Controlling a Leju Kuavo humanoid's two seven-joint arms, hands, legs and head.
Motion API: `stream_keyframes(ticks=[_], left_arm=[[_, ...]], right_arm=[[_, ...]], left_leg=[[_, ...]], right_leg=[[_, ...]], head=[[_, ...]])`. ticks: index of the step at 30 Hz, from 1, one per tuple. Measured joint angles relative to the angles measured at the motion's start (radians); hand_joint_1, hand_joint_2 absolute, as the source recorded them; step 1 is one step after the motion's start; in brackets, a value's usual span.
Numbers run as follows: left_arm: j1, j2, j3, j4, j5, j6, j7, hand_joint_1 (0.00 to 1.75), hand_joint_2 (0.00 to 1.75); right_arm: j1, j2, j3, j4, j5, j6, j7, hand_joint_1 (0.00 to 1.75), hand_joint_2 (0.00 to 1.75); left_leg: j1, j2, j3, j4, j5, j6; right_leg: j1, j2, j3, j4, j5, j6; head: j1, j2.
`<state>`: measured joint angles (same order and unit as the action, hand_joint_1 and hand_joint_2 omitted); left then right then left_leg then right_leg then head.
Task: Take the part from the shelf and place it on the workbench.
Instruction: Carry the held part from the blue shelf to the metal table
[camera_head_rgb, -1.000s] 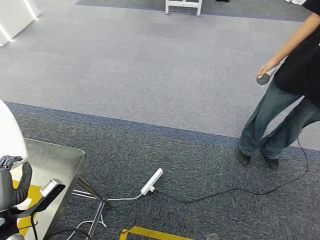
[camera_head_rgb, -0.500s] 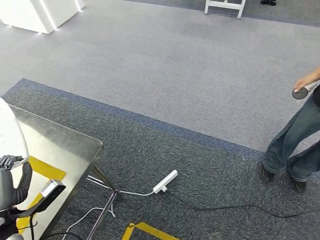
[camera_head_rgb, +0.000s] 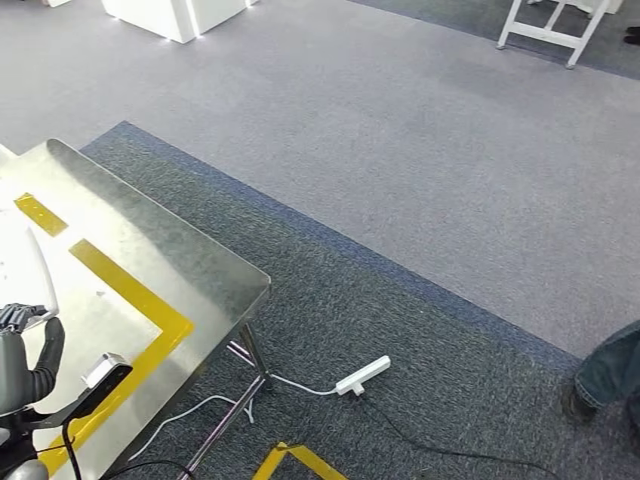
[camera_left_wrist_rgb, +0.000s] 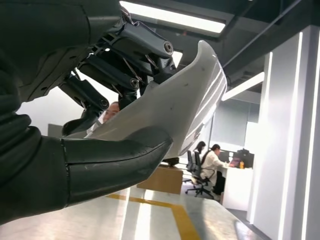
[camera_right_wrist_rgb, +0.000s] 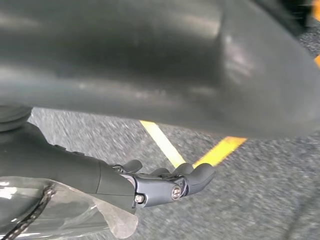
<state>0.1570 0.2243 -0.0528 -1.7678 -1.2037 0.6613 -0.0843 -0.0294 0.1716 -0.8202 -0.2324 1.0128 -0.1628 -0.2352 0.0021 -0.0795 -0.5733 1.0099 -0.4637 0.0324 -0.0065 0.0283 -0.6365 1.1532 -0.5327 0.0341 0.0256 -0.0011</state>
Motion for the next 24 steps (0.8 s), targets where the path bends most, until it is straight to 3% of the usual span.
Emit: stream_keyframes(ticks=[2, 3, 5, 6, 7, 9, 10, 12, 13, 14, 16, 18, 20, 21, 22, 24], left_arm=[[-0.003, 0.000, -0.001, 0.000, -0.001, 0.001, 0.000, 1.75, 1.75], [-0.004, 0.001, -0.002, 0.000, -0.001, 0.002, 0.000, 1.75, 1.75], [-0.005, 0.002, -0.003, 0.000, -0.004, 0.005, 0.000, 1.75, 1.75], [-0.004, 0.003, -0.004, 0.000, -0.006, 0.006, 0.000, 1.75, 1.75], [-0.005, 0.004, -0.004, 0.000, -0.007, 0.007, 0.000, 1.75, 1.75], [-0.011, 0.005, -0.006, 0.000, -0.010, 0.009, -0.001, 1.75, 1.75], [-0.014, 0.006, -0.007, 0.000, -0.010, 0.010, -0.001, 1.75, 1.75], [-0.015, 0.006, -0.011, 0.000, -0.011, 0.010, -0.002, 1.75, 1.75], [-0.015, 0.006, -0.012, 0.000, -0.011, 0.010, -0.003, 1.75, 1.75], [-0.016, 0.006, -0.012, 0.000, -0.011, 0.010, -0.003, 1.75, 1.75], [-0.020, 0.006, -0.013, 0.000, -0.012, 0.010, -0.003, 1.75, 1.75], [-0.026, 0.006, -0.016, 0.000, -0.015, 0.010, -0.004, 1.75, 1.75], [-0.028, 0.006, -0.018, 0.000, -0.017, 0.009, -0.004, 1.75, 1.75], [-0.026, 0.006, -0.019, 0.000, -0.018, 0.009, -0.004, 1.75, 1.75], [-0.027, 0.006, -0.020, -0.001, -0.019, 0.009, -0.004, 1.75, 1.75], [-0.031, 0.005, -0.022, -0.002, -0.021, 0.008, -0.004, 1.75, 1.75]], right_arm=[[-0.001, -0.001, 0.000, 0.000, 0.000, 0.000, -0.001, 0.00, 0.00], [-0.001, -0.002, 0.000, 0.000, 0.000, 0.001, -0.001, 0.00, 0.00], [-0.001, -0.003, 0.000, 0.000, 0.000, 0.001, -0.002, 0.00, 0.00], [-0.001, -0.004, 0.000, 0.000, 0.000, 0.001, -0.003, 0.00, 0.00], [-0.002, -0.004, 0.000, 0.000, -0.001, 0.000, -0.003, 0.00, 0.00], [-0.002, -0.004, 0.000, 0.000, -0.002, 0.000, -0.004, 0.00, 0.00], [-0.001, -0.004, 0.000, 0.000, -0.002, 0.000, -0.004, 0.00, 0.00], [0.001, -0.004, -0.001, 0.000, -0.004, 0.000, -0.004, 0.00, 0.00], [0.001, -0.004, -0.001, 0.000, -0.005, 0.000, -0.004, 0.00, 0.00], [0.001, -0.004, -0.001, 0.000, -0.006, 0.000, -0.004, 0.00, 0.00], [0.000, -0.004, -0.002, 0.000, -0.008, 0.000, -0.004, 0.00, 0.00], [-0.001, -0.004, -0.003, 0.000, -0.010, 0.000, -0.004, 0.00, 0.00], [-0.003, -0.004, -0.004, 0.000, -0.010, 0.000, -0.004, 0.00, 0.00], [-0.005, -0.005, -0.004, 0.000, -0.010, 0.000, -0.004, 0.00, 0.00], [-0.006, -0.005, -0.004, -0.001, -0.011, 0.000, -0.004, 0.00, 0.00], [-0.006, -0.005, -0.004, -0.001, -0.011, 0.000, -0.004, 0.00, 0.00]], left_leg=[[0.001, -0.025, -0.004, 0.007, -0.004, -0.010], [0.002, -0.036, -0.007, 0.008, -0.004, -0.017], [0.006, -0.058, -0.013, 0.006, -0.001, -0.030], [0.006, -0.049, -0.016, 0.011, -0.004, -0.035], [0.004, -0.026, -0.024, 0.029, -0.016, -0.041], [0.003, 0.040, -0.066, 0.123, -0.066, -0.049], [0.004, 0.059, -0.100, 0.190, -0.096, -0.053], [0.008, 0.070, -0.146, 0.280, -0.120, -0.058], [0.009, 0.072, -0.145, 0.276, -0.105, -0.059], [0.008, 0.078, -0.124, 0.232, -0.072, -0.058], [0.002, 0.116, -0.055, 0.096, -0.010, -0.049], [-0.008, 0.146, -0.018, 0.017, 0.006, -0.036], [-0.011, 0.133, -0.017, 0.008, 0.001, -0.023], [-0.009, 0.121, -0.015, 0.003, 0.002, -0.018], [-0.006, 0.110, -0.012, 0.000, 0.004, -0.011], [0.001, 0.089, -0.008, -0.005, 0.008, 0.000]], right_leg=[[-0.005, 0.044, 0.053, -0.114, 0.040, -0.003], [-0.006, 0.056, 0.064, -0.134, 0.040, -0.006], [-0.004, 0.039, 0.072, -0.140, 0.039, -0.015], [-0.004, 0.027, 0.075, -0.144, 0.040, -0.022], [-0.005, 0.013, 0.079, -0.148, 0.041, -0.028], [-0.004, -0.015, 0.085, -0.153, 0.039, -0.039], [-0.003, -0.030, 0.086, -0.152, 0.037, -0.042], [-0.002, -0.060, 0.089, -0.152, 0.031, -0.044], [-0.001, -0.074, 0.092, -0.152, 0.029, -0.043], [-0.001, -0.087, 0.096, -0.152, 0.026, -0.042], [0.002, -0.111, 0.106, -0.151, 0.018, -0.035], [0.007, -0.132, 0.112, -0.151, 0.009, -0.025], [0.010, -0.156, 0.119, -0.154, 0.003, -0.015], [0.009, -0.153, 0.121, -0.152, -0.002, -0.009], [0.007, -0.134, 0.118, -0.140, -0.012, -0.004], [0.003, -0.069, 0.076, -0.052, -0.061, 0.004]], head=[[-0.001, 0.000], [-0.001, 0.000], [0.000, 0.000], [-0.001, 0.000], [-0.003, 0.000], [-0.008, 0.000], [-0.009, 0.000], [-0.009, 0.000], [-0.009, 0.000], [-0.010, 0.000], [-0.010, 0.000], [-0.010, 0.000], [-0.010, 0.000], [-0.009, 0.000], [-0.008, 0.000], [-0.002, 0.000]])
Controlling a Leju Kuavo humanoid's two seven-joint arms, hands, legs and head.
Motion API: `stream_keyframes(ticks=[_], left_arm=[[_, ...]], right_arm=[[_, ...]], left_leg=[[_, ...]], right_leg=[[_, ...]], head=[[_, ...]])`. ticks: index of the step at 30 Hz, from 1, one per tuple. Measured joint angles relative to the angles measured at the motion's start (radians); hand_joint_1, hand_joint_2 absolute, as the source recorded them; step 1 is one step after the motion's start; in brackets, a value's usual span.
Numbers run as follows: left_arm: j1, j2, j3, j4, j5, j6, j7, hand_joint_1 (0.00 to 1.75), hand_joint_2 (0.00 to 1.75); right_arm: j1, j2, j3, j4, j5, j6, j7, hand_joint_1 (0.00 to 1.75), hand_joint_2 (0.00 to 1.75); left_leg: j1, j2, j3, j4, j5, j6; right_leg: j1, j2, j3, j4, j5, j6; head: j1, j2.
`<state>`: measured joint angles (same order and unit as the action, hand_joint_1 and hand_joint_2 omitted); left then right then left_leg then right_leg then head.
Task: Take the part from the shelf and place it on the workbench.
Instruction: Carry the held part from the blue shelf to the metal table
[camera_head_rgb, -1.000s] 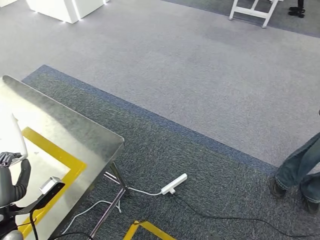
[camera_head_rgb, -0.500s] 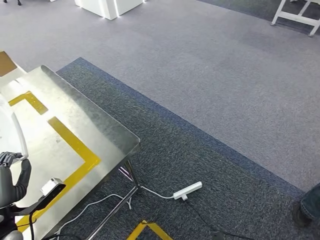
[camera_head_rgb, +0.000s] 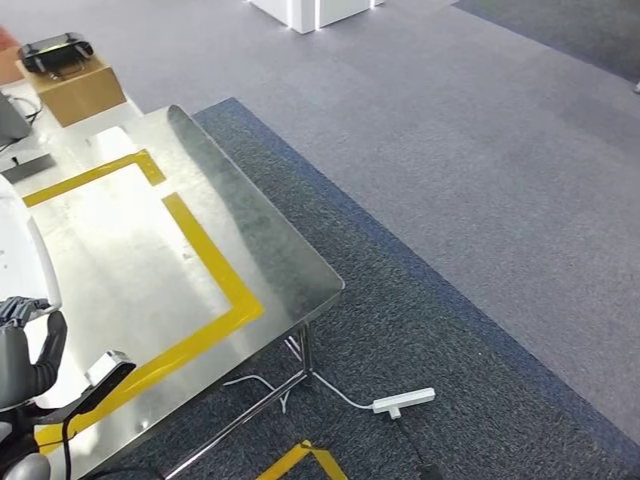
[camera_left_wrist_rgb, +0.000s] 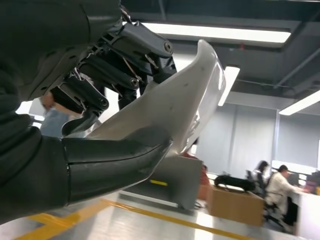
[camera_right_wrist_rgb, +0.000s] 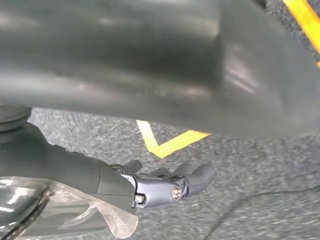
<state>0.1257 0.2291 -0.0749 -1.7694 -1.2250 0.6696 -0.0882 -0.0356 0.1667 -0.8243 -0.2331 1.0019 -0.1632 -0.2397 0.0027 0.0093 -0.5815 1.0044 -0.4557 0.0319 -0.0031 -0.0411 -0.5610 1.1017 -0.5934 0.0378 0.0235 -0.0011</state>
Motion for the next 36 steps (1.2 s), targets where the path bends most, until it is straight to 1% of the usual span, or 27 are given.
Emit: stream_keyframes(ticks=[1, 2, 3, 4, 5, 6, 7, 8, 9, 10, 12, 14, 16, 18, 19, 20, 21, 23, 25, 27, 28, 30, 31, 33, 34, 35, 36], left_arm=[[-0.002, -0.001, -0.001, 0.000, -0.001, 0.000, 0.000, 1.75, 1.75], [-0.003, -0.002, -0.002, 0.000, -0.001, 0.000, 0.000, 1.75, 1.75], [-0.003, -0.002, -0.004, 0.000, -0.001, -0.001, 0.000, 1.75, 1.75], [-0.002, -0.003, -0.004, 0.000, -0.001, -0.001, 0.000, 1.75, 1.75], [-0.002, -0.003, -0.005, 0.000, -0.001, -0.001, 0.000, 1.75, 1.75], [-0.002, -0.004, -0.006, 0.000, -0.001, -0.001, 0.000, 1.75, 1.75], [-0.002, -0.004, -0.006, 0.000, -0.002, -0.001, 0.000, 1.75, 1.75], [-0.004, -0.005, -0.006, 0.000, -0.002, -0.001, 0.000, 1.75, 1.75], [-0.005, -0.005, -0.007, 0.000, -0.002, -0.001, 0.000, 1.75, 1.75], [-0.005, -0.004, -0.008, 0.000, -0.003, -0.002, 0.000, 1.75, 1.75], [-0.003, -0.003, -0.009, -0.001, -0.003, -0.002, 0.000, 1.75, 1.75], [-0.002, -0.001, -0.009, -0.002, -0.004, -0.002, 0.003, 1.75, 1.75], [-0.005, 0.000, -0.011, -0.004, -0.006, -0.003, 0.007, 1.75, 1.75], [-0.003, 0.001, -0.013, -0.004, -0.007, -0.004, 0.009, 1.75, 1.75], [-0.001, 0.001, -0.015, -0.004, -0.007, -0.005, 0.009, 1.75, 1.75], [0.001, 0.001, -0.015, -0.004, -0.007, -0.005, 0.010, 1.75, 1.75], [0.002, 0.001, -0.016, -0.004, -0.007, -0.005, 0.011, 1.75, 1.75], [0.001, 0.002, -0.016, -0.006, -0.008, -0.006, 0.013, 1.75, 1.75], [0.000, 0.003, -0.017, -0.008, -0.010, -0.006, 0.016, 1.75, 1.75], [0.003, 0.004, -0.017, -0.010, -0.011, -0.007, 0.020, 1.75, 1.75], [0.004, 0.005, -0.018, -0.011, -0.011, -0.008, 0.021, 1.75, 1.75], [0.002, 0.006, -0.018, -0.014, -0.014, -0.008, 0.022, 1.75, 1.75], [0.000, 0.005, -0.019, -0.015, -0.017, -0.009, 0.023, 1.75, 1.75], [0.000, 0.004, -0.020, -0.015, -0.021, -0.010, 0.024, 1.75, 1.75], [0.001, 0.004, -0.020, -0.015, -0.022, -0.010, 0.025, 1.75, 1.75], [0.002, 0.004, -0.020, -0.015, -0.023, -0.011, 0.027, 1.75, 1.75], [0.002, 0.004, -0.020, -0.015, -0.024, -0.011, 0.029, 1.75, 1.75]], right_arm=[[0.001, 0.000, 0.000, 0.000, 0.000, 0.000, 0.000, 0.00, 0.00], [0.003, 0.000, -0.001, 0.000, 0.000, 0.000, 0.000, 0.00, 0.00], [0.005, 0.000, -0.001, 0.000, 0.000, 0.000, 0.001, 0.00, 0.00], [0.007, 0.000, -0.001, 0.000, 0.000, 0.000, 0.001, 0.00, 0.00], [0.007, 0.000, -0.001, 0.000, 0.000, 0.000, 0.001, 0.00, 0.00], [0.007, 0.000, -0.001, 0.000, 0.000, 0.000, 0.001, 0.00, 0.00], [0.006, -0.001, -0.001, 0.000, 0.000, 0.000, 0.001, 0.00, 0.00], [0.005, -0.001, -0.001, 0.000, 0.000, 0.000, 0.001, 0.00, 0.00], [0.005, -0.001, -0.001, 0.000, 0.000, 0.000, 0.001, 0.00, 0.00], [0.005, -0.002, -0.002, 0.000, 0.000, 0.000, 0.001, 0.00, 0.00], [0.006, -0.003, -0.003, 0.000, 0.000, -0.001, 0.001, 0.00, 0.00], [0.006, -0.003, -0.005, 0.000, 0.000, 0.000, 0.001, 0.00, 0.00], [0.007, -0.003, -0.006, 0.000, -0.001, 0.001, 0.001, 0.00, 0.00], [0.010, -0.003, -0.007, 0.000, 0.000, 0.002, 0.001, 0.00, 0.00], [0.011, -0.003, -0.008, 0.000, 0.000, 0.002, 0.001, 0.00, 0.00], [0.011, -0.003, -0.008, 0.000, 0.000, 0.002, 0.001, 0.00, 0.00], [0.010, -0.003, -0.008, 0.000, 0.000, 0.002, 0.001, 0.00, 0.00], [0.009, -0.003, -0.008, 0.000, 0.000, 0.002, 0.001, 0.00, 0.00], [0.007, -0.003, -0.009, 0.000, 0.001, 0.002, 0.002, 0.00, 0.00], [0.003, -0.003, -0.009, 0.000, 0.002, 0.002, 0.003, 0.00, 0.00], [0.001, -0.003, -0.010, 0.000, 0.002, 0.002, 0.004, 0.00, 0.00], [0.000, -0.003, -0.011, 0.000, 0.003, 0.004, 0.004, 0.00, 0.00], [0.001, -0.003, -0.011, 0.000, 0.004, 0.005, 0.004, 0.00, 0.00], [0.005, -0.003, -0.012, 0.000, 0.004, 0.007, 0.005, 0.00, 0.00], [0.007, -0.003, -0.012, 0.000, 0.005, 0.007, 0.005, 0.00, 0.00], [0.008, -0.003, -0.012, 0.000, 0.006, 0.008, 0.005, 0.00, 0.00], [0.008, -0.003, -0.012, 0.000, 0.007, 0.008, 0.005, 0.00, 0.00]], left_leg=[[0.001, -0.012, 0.000, 0.000, 0.000, 0.003], [0.001, -0.025, -0.001, 0.000, 0.000, 0.004], [0.001, -0.039, 0.000, 0.001, -0.001, 0.004], [0.001, -0.053, 0.001, 0.001, -0.001, 0.004], [0.002, -0.067, 0.002, 0.002, -0.002, 0.002], [0.003, -0.082, 0.004, 0.004, -0.004, -0.001], [0.003, -0.095, 0.003, 0.006, -0.007, -0.005], [0.004, -0.107, 0.001, 0.010, -0.009, -0.009], [0.006, -0.119, -0.003, 0.013, -0.010, -0.015], [0.008, -0.131, -0.008, 0.014, -0.009, -0.022], [0.012, -0.148, -0.013, 0.013, -0.007, -0.034], [0.009, -0.107, -0.028, 0.047, -0.028, -0.044], [0.006, -0.045, -0.079, 0.155, -0.084, -0.051], [0.008, -0.023, -0.137, 0.272, -0.127, -0.056], [0.009, -0.019, -0.146, 0.290, -0.123, -0.058], [0.009, -0.015, -0.136, 0.269, -0.099, -0.058], [0.009, -0.006, -0.107, 0.213, -0.063, -0.056], [0.002, 0.036, -0.041, 0.081, -0.011, -0.047], [-0.008, 0.063, -0.014, 0.022, -0.004, -0.034], [-0.008, 0.045, -0.016, 0.019, -0.007, -0.022], [-0.005, 0.033, -0.014, 0.016, -0.006, -0.016], [0.001, 0.011, -0.011, 0.010, -0.003, -0.004], [0.002, 0.000, -0.011, 0.010, -0.003, 0.000], [0.001, -0.025, -0.011, 0.011, -0.004, 0.004], [0.001, -0.039, -0.010, 0.011, -0.004, 0.005], [0.000, -0.053, -0.008, 0.011, -0.005, 0.005], [0.000, -0.066, -0.006, 0.011, -0.005, 0.004]], right_leg=[[-0.001, 0.023, -0.037, 0.072, -0.032, 0.001], [-0.002, 0.034, -0.076, 0.140, -0.055, 0.002], [-0.002, 0.038, -0.105, 0.185, -0.062, 0.003], [-0.002, 0.039, -0.118, 0.191, -0.048, 0.003], [-0.003, 0.043, -0.110, 0.155, -0.013, 0.002], [-0.005, 0.054, -0.084, 0.086, 0.032, 0.001], [-0.009, 0.083, -0.056, 0.016, 0.065, 0.000], [-0.013, 0.111, -0.029, -0.042, 0.087, -0.002], [-0.015, 0.133, -0.013, -0.076, 0.095, -0.004], [-0.015, 0.144, -0.006, -0.085, 0.090, -0.007], [-0.014, 0.120, 0.000, -0.091, 0.093, -0.017], [-0.016, 0.091, 0.008, -0.099, 0.094, -0.030], [-0.015, 0.060, 0.015, -0.102, 0.090, -0.040], [-0.014, 0.027, 0.020, -0.102, 0.084, -0.042], [-0.014, 0.011, 0.023, -0.102, 0.080, -0.042], [-0.014, -0.004, 0.027, -0.101, 0.076, -0.040], [-0.014, -0.018, 0.033, -0.101, 0.072, -0.038], [-0.010, -0.041, 0.044, -0.100, 0.062, -0.030], [-0.004, -0.063, 0.050, -0.100, 0.053, -0.020], [-0.001, -0.081, 0.057, -0.103, 0.047, -0.008], [-0.003, -0.070, 0.058, -0.099, 0.040, -0.003], [-0.007, -0.015, 0.028, -0.036, 0.002, 0.005], [-0.009, 0.015, -0.004, 0.028, -0.027, 0.007], [-0.009, 0.036, -0.080, 0.159, -0.068, 0.008], [-0.009, 0.038, -0.104, 0.187, -0.065, 0.007], [-0.008, 0.040, -0.109, 0.175, -0.040, 0.005], [-0.008, 0.045, -0.095, 0.126, 0.000, 0.002]], head=[[0.002, 0.000], [0.003, 0.000], [0.004, 0.000], [0.004, 0.000], [0.004, 0.000], [0.004, 0.000], [0.004, 0.000], [0.003, 0.000], [0.002, 0.000], [0.002, 0.000], [0.003, 0.000], [-0.001, 0.000], [-0.007, 0.000], [-0.008, 0.000], [-0.008, 0.000], [-0.008, 0.000], [-0.008, 0.000], [-0.009, 0.000], [-0.008, 0.000], [-0.007, 0.000], [-0.005, 0.000], [0.000, 0.000], [0.003, 0.000], [0.005, 0.000], [0.005, 0.000], [0.005, 0.000], [0.005, 0.000]])
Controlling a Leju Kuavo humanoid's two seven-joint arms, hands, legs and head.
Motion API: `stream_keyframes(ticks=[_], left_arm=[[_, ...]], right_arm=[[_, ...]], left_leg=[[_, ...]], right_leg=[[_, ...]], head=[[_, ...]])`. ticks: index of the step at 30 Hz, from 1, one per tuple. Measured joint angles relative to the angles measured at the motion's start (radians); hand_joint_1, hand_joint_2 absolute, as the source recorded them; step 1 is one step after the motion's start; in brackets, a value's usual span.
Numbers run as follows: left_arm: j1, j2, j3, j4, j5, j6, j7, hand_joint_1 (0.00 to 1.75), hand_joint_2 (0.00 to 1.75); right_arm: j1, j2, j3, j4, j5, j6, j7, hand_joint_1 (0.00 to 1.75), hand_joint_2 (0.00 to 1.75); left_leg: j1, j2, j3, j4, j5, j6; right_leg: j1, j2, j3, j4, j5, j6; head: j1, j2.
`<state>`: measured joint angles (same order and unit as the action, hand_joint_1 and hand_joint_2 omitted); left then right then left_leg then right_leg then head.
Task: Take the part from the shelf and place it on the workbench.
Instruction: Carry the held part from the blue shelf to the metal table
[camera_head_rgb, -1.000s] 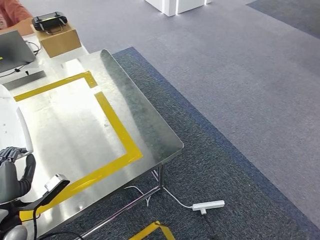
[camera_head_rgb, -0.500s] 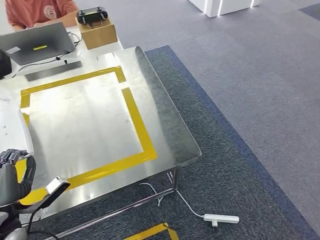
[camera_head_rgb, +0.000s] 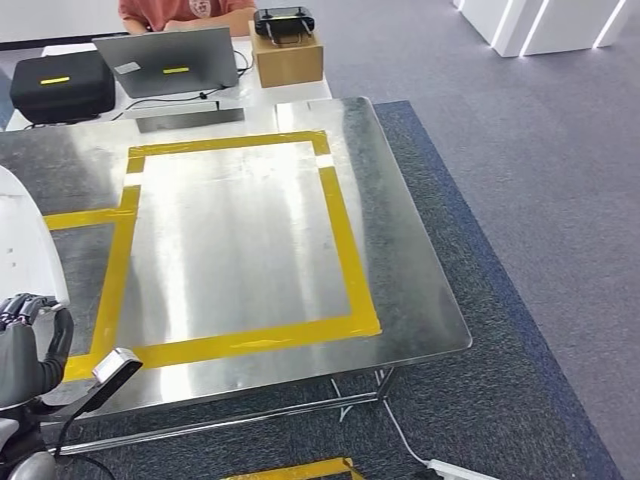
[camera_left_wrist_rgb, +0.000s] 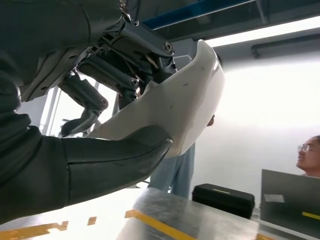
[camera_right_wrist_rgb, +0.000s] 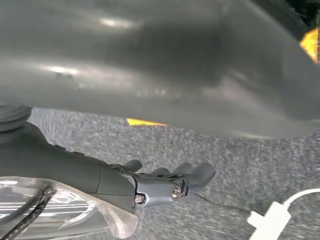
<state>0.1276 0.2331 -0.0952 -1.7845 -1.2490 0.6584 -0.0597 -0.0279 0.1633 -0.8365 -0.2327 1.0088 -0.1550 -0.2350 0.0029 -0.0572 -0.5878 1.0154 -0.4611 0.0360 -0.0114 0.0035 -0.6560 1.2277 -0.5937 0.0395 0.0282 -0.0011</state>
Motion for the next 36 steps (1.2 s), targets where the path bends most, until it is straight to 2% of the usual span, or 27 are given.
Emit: stream_keyframes(ticks=[1, 2, 3, 4, 6, 9, 13, 19, 29, 36], left_arm=[[0.000, 0.000, 0.000, 0.000, 0.000, 0.000, 0.001, 1.75, 1.75], [0.001, 0.000, 0.000, 0.000, -0.001, -0.001, 0.002, 1.75, 1.75], [0.001, 0.001, 0.000, 0.000, -0.001, -0.002, 0.003, 1.75, 1.75], [0.001, 0.002, 0.000, 0.000, -0.001, -0.004, 0.004, 1.75, 1.75], [0.003, 0.004, -0.001, -0.001, -0.003, -0.008, 0.005, 1.75, 1.75], [0.003, 0.007, -0.004, -0.001, -0.004, -0.010, 0.005, 1.75, 1.75], [0.000, 0.010, -0.007, -0.002, -0.004, -0.010, 0.007, 1.75, 1.75], [-0.002, 0.010, -0.009, -0.002, -0.002, -0.016, 0.008, 1.75, 1.75], [-0.031, 0.027, -0.021, 0.033, 0.020, -0.082, 0.001, 1.75, 1.75], [-0.050, 0.048, -0.023, 0.082, 0.021, -0.158, 0.039, 1.75, 1.75]], right_arm=[[-0.001, 0.000, 0.000, 0.000, 0.001, 0.000, 0.000, 0.00, 0.00], [-0.002, 0.000, 0.000, 0.000, 0.002, 0.001, 0.000, 0.00, 0.00], [-0.004, 0.000, -0.001, 0.000, 0.002, 0.003, 0.000, 0.00, 0.00], [-0.006, -0.001, -0.002, 0.000, 0.002, 0.005, 0.000, 0.00, 0.00], [-0.008, -0.001, -0.003, 0.000, 0.002, 0.009, -0.001, 0.00, 0.00], [-0.006, -0.002, -0.004, 0.000, 0.001, 0.013, -0.002, 0.00, 0.00], [-0.006, -0.001, -0.004, 0.000, 0.001, 0.016, -0.002, 0.00, 0.00], [-0.007, -0.001, -0.007, 0.000, -0.006, 0.022, -0.001, 0.00, 0.00], [-0.010, -0.001, -0.013, 0.000, -0.006, 0.031, -0.001, 0.00, 0.00], [-0.012, -0.001, -0.013, 0.000, -0.006, 0.035, -0.001, 0.00, 0.00]], left_leg=[[0.000, -0.011, 0.002, 0.000, -0.001, -0.001], [0.000, -0.020, 0.003, 0.000, -0.002, -0.003], [0.000, -0.028, 0.002, 0.002, -0.003, -0.007], [0.001, -0.033, 0.000, 0.003, -0.003, -0.012], [0.002, -0.038, -0.005, 0.006, -0.002, -0.017], [0.003, -0.035, 0.000, 0.001, 0.000, -0.015], [0.003, -0.033, 0.006, -0.008, 0.001, -0.018], [0.005, -0.033, 0.007, -0.012, 0.002, -0.032], [0.003, -0.033, 0.006, -0.011, 0.001, -0.033], [0.001, -0.032, 0.006, -0.011, 0.001, -0.032]], right_leg=[[0.000, 0.008, 0.026, -0.071, 0.044, -0.005], [0.000, 0.017, 0.052, -0.137, 0.073, -0.011], [0.001, 0.026, 0.071, -0.185, 0.089, -0.015], [0.002, 0.031, 0.083, -0.210, 0.093, -0.019], [0.005, 0.034, 0.088, -0.219, 0.095, -0.021], [0.005, 0.038, 0.090, -0.221, 0.099, -0.021], [0.006, 0.040, 0.092, -0.221, 0.097, -0.026], [0.008, 0.040, 0.092, -0.220, 0.097, -0.030], [0.006, 0.040, 0.093, -0.222, 0.097, -0.031], [0.004, 0.040, 0.093, -0.223, 0.097, -0.031]], head=[[0.000, 0.000], [0.000, 0.000], [0.000, 0.000], [0.000, 0.000], [-0.001, 0.000], [-0.002, 0.000], [-0.002, 0.000], [-0.002, 0.000], [-0.001, 0.000], [-0.002, 0.000]])
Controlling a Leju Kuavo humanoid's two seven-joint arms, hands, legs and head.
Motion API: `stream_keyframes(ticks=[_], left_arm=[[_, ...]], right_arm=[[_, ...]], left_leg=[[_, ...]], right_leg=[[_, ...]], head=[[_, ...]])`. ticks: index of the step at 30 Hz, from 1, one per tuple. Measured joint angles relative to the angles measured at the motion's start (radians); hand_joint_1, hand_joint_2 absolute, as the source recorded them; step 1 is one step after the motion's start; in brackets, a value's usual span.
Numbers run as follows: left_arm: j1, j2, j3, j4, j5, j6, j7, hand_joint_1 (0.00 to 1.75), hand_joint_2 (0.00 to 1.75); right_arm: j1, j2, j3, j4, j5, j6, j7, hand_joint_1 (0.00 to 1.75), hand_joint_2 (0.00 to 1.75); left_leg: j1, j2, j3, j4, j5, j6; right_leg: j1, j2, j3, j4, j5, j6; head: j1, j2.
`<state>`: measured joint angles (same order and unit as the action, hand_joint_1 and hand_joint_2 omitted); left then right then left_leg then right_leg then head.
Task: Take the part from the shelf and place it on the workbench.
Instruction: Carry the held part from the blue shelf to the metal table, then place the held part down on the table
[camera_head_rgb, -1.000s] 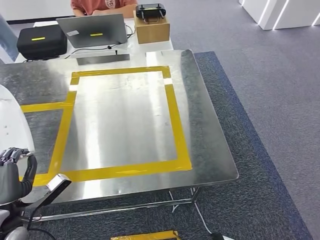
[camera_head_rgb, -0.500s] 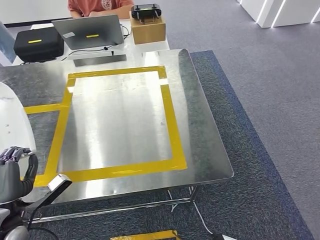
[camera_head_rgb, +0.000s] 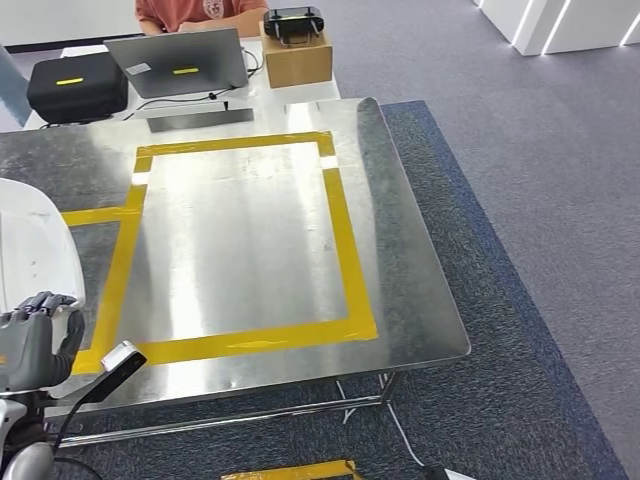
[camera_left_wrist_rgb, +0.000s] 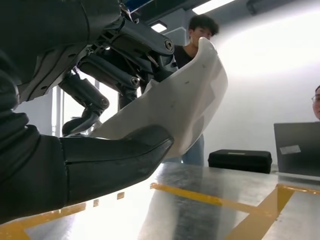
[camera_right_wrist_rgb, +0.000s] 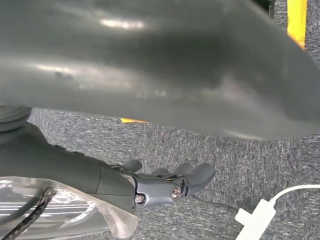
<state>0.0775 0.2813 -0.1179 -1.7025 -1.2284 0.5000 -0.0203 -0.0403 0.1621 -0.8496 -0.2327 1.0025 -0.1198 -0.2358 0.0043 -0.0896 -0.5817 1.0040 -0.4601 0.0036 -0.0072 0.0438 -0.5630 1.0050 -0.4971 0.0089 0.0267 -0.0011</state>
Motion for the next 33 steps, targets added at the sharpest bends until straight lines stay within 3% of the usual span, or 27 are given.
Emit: stream_keyframes(ticks=[7, 19, 23, 27, 31, 33], left_arm=[[-0.018, 0.015, 0.010, 0.056, -0.006, -0.069, 0.065, 1.75, 1.75], [-0.026, 0.042, 0.072, 0.111, -0.035, -0.083, 0.109, 1.75, 1.75], [-0.026, 0.045, 0.085, 0.117, -0.046, -0.077, 0.114, 0.00, 1.75], [-0.025, 0.044, 0.095, 0.118, -0.046, -0.065, 0.115, 0.00, 1.75], [-0.024, 0.044, 0.099, 0.118, -0.027, -0.065, 0.109, 0.00, 0.00], [-0.024, 0.044, 0.100, 0.118, -0.019, -0.068, 0.105, 0.00, 0.00]], right_arm=[[-0.003, 0.000, -0.002, 0.000, 0.000, 0.005, 0.000, 0.00, 0.00], [-0.004, 0.000, -0.012, 0.000, 0.003, 0.009, -0.002, 0.00, 0.00], [-0.004, 0.000, -0.015, 0.000, 0.004, 0.010, -0.002, 0.00, 0.00], [-0.004, 0.000, -0.015, 0.000, 0.005, 0.010, -0.002, 0.00, 0.00], [-0.004, 0.000, -0.016, 0.000, 0.007, 0.010, -0.002, 0.00, 0.00], [-0.004, 0.000, -0.016, 0.000, 0.008, 0.010, -0.001, 0.00, 0.00]], left_leg=[[0.000, 0.000, 0.000, 0.000, 0.000, 0.000], [0.000, 0.000, 0.000, 0.000, -0.001, 0.000], [0.000, 0.000, 0.000, 0.000, -0.001, 0.000], [0.000, 0.000, 0.000, 0.000, -0.001, 0.000], [0.000, 0.000, 0.000, 0.000, -0.001, 0.000], [0.000, 0.000, 0.000, 0.000, -0.001, 0.000]], right_leg=[[0.000, 0.001, 0.000, 0.000, 0.000, 0.000], [0.000, 0.000, 0.000, 0.000, 0.000, 0.000], [0.000, 0.000, 0.000, 0.000, 0.000, 0.000], [0.000, 0.000, 0.000, 0.000, 0.000, 0.000], [0.000, 0.000, 0.000, 0.000, 0.000, 0.000], [0.000, 0.000, 0.000, 0.000, 0.000, 0.000]], head=[[0.000, 0.000], [0.000, 0.000], [0.000, 0.000], [0.000, 0.000], [0.000, 0.000], [0.000, 0.000]])
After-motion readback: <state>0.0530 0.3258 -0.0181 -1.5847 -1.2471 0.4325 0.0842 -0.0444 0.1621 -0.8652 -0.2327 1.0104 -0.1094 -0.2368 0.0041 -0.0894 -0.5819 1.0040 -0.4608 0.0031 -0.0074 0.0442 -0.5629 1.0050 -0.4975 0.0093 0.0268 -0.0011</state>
